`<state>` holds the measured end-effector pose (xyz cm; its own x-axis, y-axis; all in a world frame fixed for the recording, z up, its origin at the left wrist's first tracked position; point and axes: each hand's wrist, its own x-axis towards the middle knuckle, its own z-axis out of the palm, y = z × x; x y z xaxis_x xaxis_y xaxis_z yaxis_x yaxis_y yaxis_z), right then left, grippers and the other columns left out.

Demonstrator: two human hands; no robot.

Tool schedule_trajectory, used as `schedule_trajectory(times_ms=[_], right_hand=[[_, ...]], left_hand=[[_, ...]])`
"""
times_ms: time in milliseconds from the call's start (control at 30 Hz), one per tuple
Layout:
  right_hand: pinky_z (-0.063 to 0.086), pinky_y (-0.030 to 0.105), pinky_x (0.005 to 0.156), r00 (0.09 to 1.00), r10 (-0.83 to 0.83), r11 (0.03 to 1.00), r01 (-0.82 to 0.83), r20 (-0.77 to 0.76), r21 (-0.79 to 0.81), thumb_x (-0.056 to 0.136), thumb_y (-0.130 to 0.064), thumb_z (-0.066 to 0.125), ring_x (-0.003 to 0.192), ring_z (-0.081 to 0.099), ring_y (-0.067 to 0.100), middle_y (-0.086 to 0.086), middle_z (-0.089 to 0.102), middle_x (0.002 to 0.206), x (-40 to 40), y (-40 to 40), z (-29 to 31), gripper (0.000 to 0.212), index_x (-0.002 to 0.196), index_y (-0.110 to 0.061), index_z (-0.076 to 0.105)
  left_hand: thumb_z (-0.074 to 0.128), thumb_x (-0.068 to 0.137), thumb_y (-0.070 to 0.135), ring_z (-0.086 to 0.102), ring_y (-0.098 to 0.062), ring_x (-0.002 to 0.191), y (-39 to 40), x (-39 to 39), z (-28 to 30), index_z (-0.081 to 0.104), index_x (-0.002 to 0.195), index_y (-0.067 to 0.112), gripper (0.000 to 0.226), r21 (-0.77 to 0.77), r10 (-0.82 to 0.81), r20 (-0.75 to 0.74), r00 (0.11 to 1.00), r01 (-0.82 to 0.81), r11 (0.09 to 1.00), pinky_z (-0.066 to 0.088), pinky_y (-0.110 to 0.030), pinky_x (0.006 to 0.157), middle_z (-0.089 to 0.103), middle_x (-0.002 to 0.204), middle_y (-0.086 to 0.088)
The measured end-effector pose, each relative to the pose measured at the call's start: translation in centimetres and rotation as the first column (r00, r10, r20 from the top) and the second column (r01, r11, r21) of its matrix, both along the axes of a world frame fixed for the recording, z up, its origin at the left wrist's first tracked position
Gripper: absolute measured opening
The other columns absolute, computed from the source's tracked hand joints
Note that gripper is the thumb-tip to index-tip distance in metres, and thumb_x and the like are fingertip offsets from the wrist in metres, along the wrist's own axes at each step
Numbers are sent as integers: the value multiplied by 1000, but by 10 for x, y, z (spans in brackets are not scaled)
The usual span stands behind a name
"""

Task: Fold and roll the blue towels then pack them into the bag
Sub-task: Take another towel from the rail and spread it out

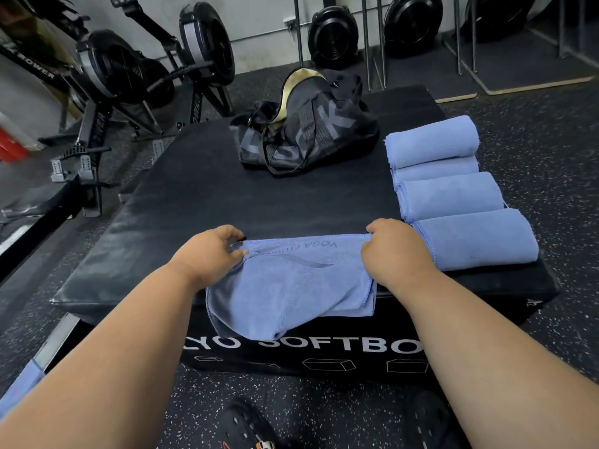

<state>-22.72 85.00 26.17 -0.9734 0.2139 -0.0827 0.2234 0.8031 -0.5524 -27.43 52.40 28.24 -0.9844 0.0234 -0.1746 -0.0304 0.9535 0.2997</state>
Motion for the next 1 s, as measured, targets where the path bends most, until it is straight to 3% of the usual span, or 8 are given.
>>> schedule_trajectory(times_ms=[100,200,333,467,633,767,867,1000], right_hand=[[58,42,89,1000,-4,1000,4,8,9,93,-2,57,108,65,32,10,69,118,0,0,1,31,120,-7,68],[58,40,83,1000,3,1000,-3,5,15,92,-2,56,100,65,31,9,69,110,0,0,2,25,113,-9,68],[49,34,69,1000,9,1000,-9,12,25,92,-3,54,90,63,30,8,63,108,1,0,5,18,103,-10,65],[48,35,69,1000,17,1000,-17,-8,-2,93,-6,53,87,62,31,8,56,111,4,-1,10,14,101,-11,64],[41,29,60,994,18,980,-39,-109,-193,91,-10,53,80,58,13,-7,64,87,7,1,22,14,88,-22,60],[43,27,63,971,-12,902,-92,-238,-421,88,-12,64,71,61,6,-11,67,76,11,3,35,15,82,-25,67],[44,15,57,958,-18,830,-145,-286,-539,88,-11,71,58,59,0,-17,69,65,17,4,47,15,84,-24,76],[49,9,63,953,-10,736,-197,-302,-648,92,-12,75,70,66,-3,-14,78,79,26,10,58,16,88,-27,80]], left_hand=[[73,93,41,65,-15,96,-3,-3,-3,66,107,40,16,12,-6,-32,999,6,1000,50,-31,87,63,104,10],[77,90,40,65,-15,87,-4,-5,-1,69,88,35,10,-3,-4,-55,998,4,1000,51,-32,82,59,100,5],[78,91,33,66,-15,78,2,-3,2,68,80,27,16,32,6,-72,997,-4,999,52,-31,70,66,87,6],[81,92,29,62,-8,58,-3,8,7,67,84,18,19,266,77,-69,995,-56,962,51,-27,61,72,66,5],[83,90,14,48,-8,56,-20,24,28,63,84,5,23,570,154,-118,981,-60,819,42,-18,53,59,65,2],[80,91,12,53,-13,71,-35,39,51,75,85,20,11,675,130,-109,985,-23,738,45,-24,66,64,79,-1],[77,93,11,57,-11,75,-43,52,65,81,86,33,23,703,150,-122,981,-21,711,45,-24,70,70,81,5],[79,87,21,57,-21,90,-52,76,80,83,94,33,15,759,218,-94,971,-72,647,43,-34,81,74,93,-3]])
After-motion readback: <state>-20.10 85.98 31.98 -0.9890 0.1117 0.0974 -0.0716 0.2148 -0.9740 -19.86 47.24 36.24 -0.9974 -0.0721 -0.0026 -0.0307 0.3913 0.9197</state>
